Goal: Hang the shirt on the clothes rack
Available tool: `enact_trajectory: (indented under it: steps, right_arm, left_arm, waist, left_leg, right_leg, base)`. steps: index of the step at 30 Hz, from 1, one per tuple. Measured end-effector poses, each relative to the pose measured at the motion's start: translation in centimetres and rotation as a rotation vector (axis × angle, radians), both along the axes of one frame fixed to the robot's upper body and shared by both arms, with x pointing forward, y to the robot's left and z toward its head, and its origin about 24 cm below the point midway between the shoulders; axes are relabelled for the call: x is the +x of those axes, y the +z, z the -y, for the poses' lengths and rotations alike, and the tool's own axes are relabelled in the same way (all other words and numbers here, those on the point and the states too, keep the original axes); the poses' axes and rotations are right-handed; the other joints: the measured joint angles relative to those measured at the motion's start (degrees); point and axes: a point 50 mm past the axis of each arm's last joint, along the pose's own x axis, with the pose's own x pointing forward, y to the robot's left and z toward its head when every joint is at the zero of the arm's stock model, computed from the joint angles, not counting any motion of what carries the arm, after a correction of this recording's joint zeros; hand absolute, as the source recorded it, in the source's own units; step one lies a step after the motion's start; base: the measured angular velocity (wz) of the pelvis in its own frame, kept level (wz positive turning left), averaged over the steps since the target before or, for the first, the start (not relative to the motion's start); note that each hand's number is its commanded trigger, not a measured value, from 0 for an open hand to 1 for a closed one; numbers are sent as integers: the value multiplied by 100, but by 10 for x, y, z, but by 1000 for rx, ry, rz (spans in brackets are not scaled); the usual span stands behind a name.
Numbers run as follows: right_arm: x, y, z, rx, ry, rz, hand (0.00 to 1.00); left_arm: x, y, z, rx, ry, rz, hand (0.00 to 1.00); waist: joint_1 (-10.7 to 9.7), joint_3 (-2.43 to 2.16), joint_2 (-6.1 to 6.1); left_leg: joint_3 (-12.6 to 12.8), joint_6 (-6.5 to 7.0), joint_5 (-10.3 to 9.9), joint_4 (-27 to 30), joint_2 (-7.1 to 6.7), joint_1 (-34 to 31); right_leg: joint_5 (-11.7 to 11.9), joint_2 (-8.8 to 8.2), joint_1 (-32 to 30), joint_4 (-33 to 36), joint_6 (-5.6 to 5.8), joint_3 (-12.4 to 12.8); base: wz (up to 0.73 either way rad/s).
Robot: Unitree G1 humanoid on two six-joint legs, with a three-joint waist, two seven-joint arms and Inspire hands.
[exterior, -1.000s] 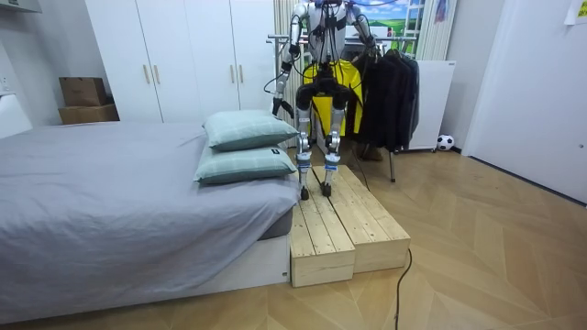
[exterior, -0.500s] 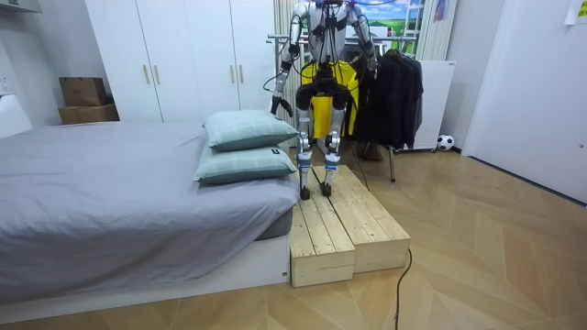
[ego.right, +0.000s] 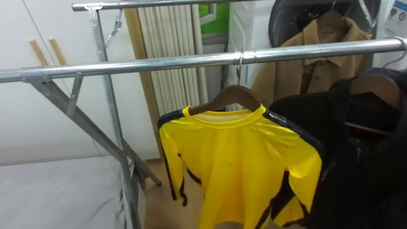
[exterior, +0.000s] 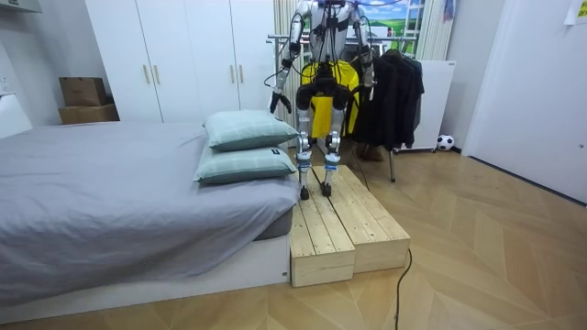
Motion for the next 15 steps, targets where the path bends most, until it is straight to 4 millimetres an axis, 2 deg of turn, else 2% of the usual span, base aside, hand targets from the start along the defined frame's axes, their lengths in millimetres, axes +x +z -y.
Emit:
enact_trajectory:
  steps: [4,7,15]
  right_arm:
    - [-19,-16,-19,77,0,-52,0]
    - [-31,-24,-29,113,-17,-92,0]
    - [-58,-38,-41,155,10,-221,0]
  left_arm:
    - [6,-2,10,-29,27,57,0]
    - [4,-5,14,-52,55,55,0]
    - [4,-7,19,-93,152,79,0]
  waist:
    - [-3,-4,52]
    - [-11,-10,90]
    - [-17,2,100]
  left_leg:
    - [-14,0,0,-73,-8,20]
    - [-20,0,0,-91,-16,8]
    - [-6,20,-12,-109,-19,3]
  right_leg:
    - [1,3,-10,9,-1,10]
    - [1,3,-40,12,-1,42]
    - [0,3,-49,-6,1,47]
  base:
    - [0]
    - [-6]
    - [0]
